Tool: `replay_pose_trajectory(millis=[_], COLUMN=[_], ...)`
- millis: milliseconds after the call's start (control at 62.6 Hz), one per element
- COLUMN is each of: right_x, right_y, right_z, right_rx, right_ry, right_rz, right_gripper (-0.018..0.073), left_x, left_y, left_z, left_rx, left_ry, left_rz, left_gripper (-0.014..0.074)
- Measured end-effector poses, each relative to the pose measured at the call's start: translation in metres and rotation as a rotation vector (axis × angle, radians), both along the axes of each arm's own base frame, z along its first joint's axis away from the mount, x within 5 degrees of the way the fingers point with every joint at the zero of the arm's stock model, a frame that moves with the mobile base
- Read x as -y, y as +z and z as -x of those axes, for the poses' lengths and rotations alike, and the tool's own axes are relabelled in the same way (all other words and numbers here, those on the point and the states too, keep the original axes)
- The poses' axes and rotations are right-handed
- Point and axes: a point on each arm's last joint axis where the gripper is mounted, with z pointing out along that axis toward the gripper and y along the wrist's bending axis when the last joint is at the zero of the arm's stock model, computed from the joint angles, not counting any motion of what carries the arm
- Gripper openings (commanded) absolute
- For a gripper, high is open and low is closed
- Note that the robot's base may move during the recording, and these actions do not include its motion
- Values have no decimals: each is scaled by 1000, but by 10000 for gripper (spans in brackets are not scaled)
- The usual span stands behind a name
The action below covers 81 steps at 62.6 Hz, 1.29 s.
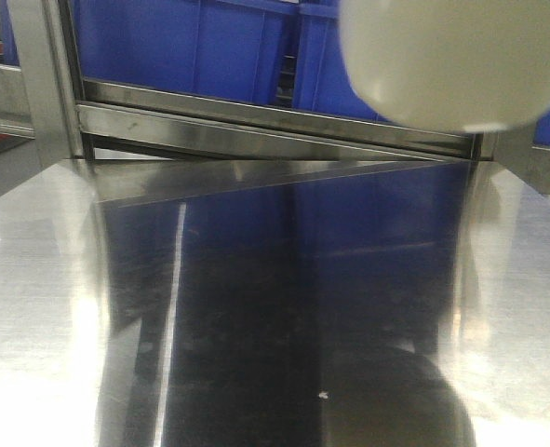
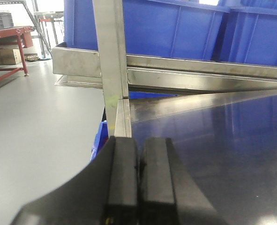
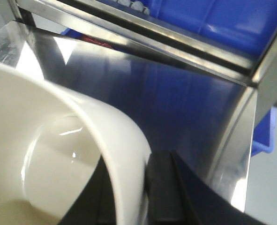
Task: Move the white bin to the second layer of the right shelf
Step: 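Raise the held white bin up beside the right arm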
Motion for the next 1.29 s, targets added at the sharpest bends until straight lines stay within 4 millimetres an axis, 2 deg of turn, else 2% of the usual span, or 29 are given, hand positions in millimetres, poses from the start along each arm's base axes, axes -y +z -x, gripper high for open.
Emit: replay_pose_trajectory(millis=[271, 415, 1293], right_x=[27, 32, 32], right_y=[-33, -38, -34], right_z=[33, 41, 43], right_rx=[-1, 7, 35], right_ry=[-71, -83, -77], right_rz=[-49, -58, -75], right_gripper=[53, 53, 53], left_x=[0, 0, 0], left_y=[0, 0, 0], left_z=[0, 0, 0], left_rx=[0, 0, 0], left_ry=[0, 0, 0], left_rz=[0, 0, -3], left_gripper=[85, 85, 85])
